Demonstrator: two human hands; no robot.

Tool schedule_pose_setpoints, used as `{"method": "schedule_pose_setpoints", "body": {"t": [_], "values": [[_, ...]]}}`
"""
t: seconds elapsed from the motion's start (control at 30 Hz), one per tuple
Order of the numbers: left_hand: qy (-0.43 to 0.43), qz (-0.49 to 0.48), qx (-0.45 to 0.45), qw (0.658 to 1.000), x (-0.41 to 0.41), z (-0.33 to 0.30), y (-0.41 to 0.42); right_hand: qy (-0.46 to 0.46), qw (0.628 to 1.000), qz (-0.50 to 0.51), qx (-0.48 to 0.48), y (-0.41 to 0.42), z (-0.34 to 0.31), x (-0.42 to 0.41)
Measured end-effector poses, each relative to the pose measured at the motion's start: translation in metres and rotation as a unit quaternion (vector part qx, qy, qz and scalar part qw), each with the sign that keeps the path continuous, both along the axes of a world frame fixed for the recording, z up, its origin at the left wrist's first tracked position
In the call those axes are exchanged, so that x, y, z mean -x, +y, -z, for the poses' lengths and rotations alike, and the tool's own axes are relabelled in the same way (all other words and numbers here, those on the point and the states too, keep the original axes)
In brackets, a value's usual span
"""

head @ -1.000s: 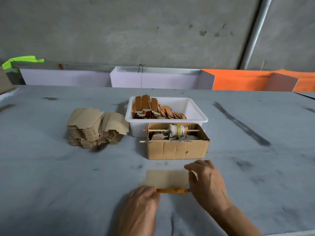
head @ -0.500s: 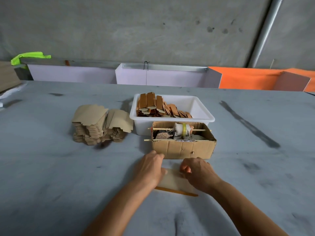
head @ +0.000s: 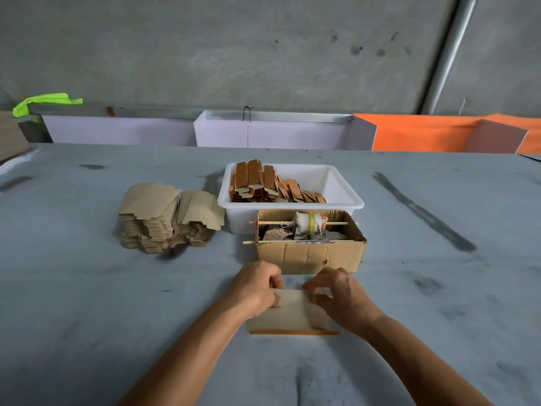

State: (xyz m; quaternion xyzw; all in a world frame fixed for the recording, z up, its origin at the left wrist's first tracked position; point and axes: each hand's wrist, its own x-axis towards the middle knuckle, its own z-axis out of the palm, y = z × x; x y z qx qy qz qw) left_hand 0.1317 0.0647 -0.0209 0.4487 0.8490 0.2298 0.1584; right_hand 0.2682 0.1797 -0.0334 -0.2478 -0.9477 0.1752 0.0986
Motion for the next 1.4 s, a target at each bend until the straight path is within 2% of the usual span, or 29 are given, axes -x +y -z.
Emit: {"method": "schedule_pose_setpoints", "body": {"t": [0.2,0.47,0.77,1.0,1.2,1.3,1.4], "values": [[0.011,0.003,-0.042,0.999,0.005,0.007,-0.004,0.006,1.000,-0.027,0.004,0.001,-0.003,0.003],[0.025,0.031,-0.039,0.998,0.010,0.009,-0.002,0.024,0.998,-0.038,-0.040,0.002,-0.003,0.007],[0.102,0.071,-0.060,0.990,0.007,0.011,-0.005,0.031,0.992,-0.067,-0.107,0.006,0.004,0.004],[0.207,0.161,-0.100,0.960,0.004,0.015,-0.016,0.087,0.974,-0.102,-0.185,-0.004,-0.002,0.000],[0.310,0.203,-0.060,0.927,-0.004,0.008,-0.022,0.016,0.954,-0.141,-0.265,-0.007,-0.008,-0.002],[0.357,0.248,-0.053,0.899,-0.013,-0.005,-0.029,0.000,0.949,-0.151,-0.275,-0.007,-0.008,-0.004],[0.378,0.248,-0.016,0.892,-0.016,-0.007,-0.031,-0.008,0.948,-0.155,-0.277,-0.009,-0.007,-0.007]]}}
